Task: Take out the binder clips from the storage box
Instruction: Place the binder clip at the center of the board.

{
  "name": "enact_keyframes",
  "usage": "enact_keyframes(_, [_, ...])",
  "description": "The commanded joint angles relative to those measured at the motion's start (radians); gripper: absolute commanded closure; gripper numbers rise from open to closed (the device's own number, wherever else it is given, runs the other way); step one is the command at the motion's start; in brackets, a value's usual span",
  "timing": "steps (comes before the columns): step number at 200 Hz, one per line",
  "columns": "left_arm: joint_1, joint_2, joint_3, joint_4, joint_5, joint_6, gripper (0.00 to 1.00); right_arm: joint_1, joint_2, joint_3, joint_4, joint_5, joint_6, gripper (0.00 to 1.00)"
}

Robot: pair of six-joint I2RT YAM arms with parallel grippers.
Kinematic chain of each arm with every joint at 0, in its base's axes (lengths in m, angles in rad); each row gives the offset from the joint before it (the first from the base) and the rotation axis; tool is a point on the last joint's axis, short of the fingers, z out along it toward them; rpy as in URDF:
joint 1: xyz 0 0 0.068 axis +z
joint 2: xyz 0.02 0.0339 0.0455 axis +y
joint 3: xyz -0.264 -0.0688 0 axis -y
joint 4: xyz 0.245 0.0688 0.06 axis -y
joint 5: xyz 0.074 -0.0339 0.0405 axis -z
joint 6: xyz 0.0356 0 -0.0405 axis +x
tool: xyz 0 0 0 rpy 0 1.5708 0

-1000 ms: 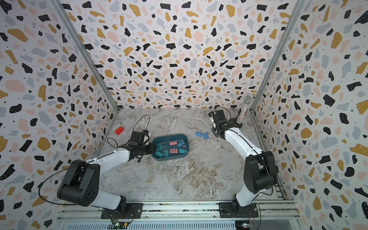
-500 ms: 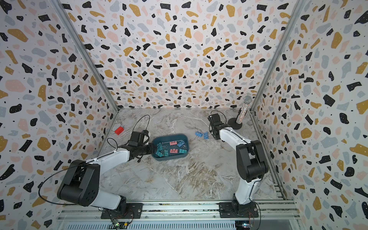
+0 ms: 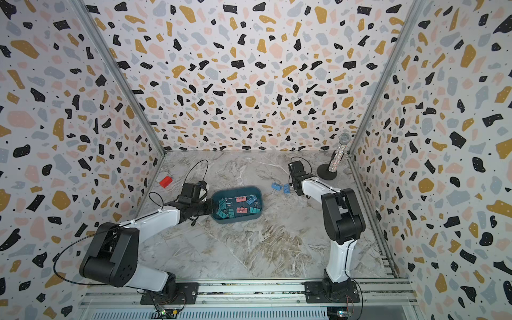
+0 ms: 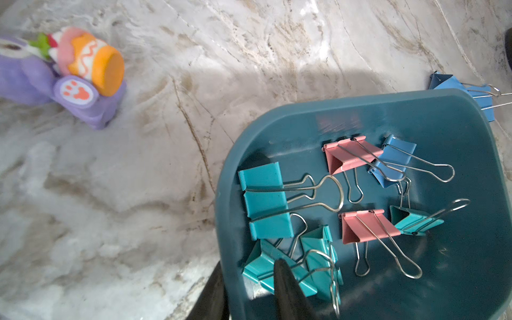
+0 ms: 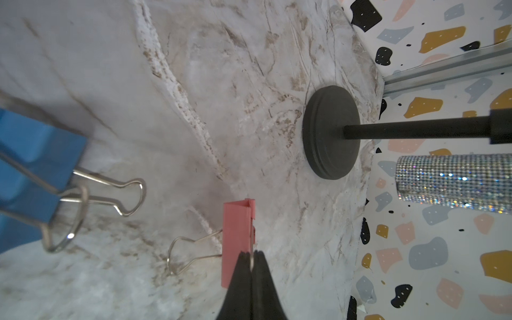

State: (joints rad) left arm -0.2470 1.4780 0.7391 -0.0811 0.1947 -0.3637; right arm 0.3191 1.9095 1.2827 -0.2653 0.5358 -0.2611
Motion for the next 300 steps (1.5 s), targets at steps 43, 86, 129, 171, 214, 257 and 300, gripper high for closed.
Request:
enact_keyframes(43, [0.003, -0.006, -0.015, 0.024, 0.011, -0.002, 0.7, -0.007, 0.043, 0.076, 0.023, 0.018, 0.034, 1.0])
enact_keyframes(86, [0.003, -0.006, -0.017, 0.024, 0.009, -0.003, 0.7, -0.011, 0.06, 0.086, 0.034, 0.018, 0.036, 1.0])
enact_keyframes(129, [0.003, -0.013, -0.021, 0.024, 0.008, -0.004, 0.7, -0.014, 0.077, 0.089, 0.041, 0.015, 0.039, 1.0])
enact_keyframes(171, [0.003, -0.015, -0.023, 0.024, 0.007, -0.004, 0.7, -0.015, 0.099, 0.095, 0.043, 0.018, 0.042, 1.0])
enact_keyframes(214, [0.003, -0.013, -0.021, 0.024, 0.009, -0.005, 0.7, -0.015, 0.112, 0.105, 0.038, 0.018, 0.043, 1.0])
enact_keyframes(257, [0.003, -0.014, -0.023, 0.024, 0.007, -0.004, 0.7, -0.015, 0.118, 0.113, 0.028, 0.005, 0.051, 0.98])
enact_keyframes(300, [0.003, -0.012, -0.023, 0.024, 0.008, -0.004, 0.7, -0.015, 0.115, 0.113, 0.019, -0.017, 0.056, 0.89])
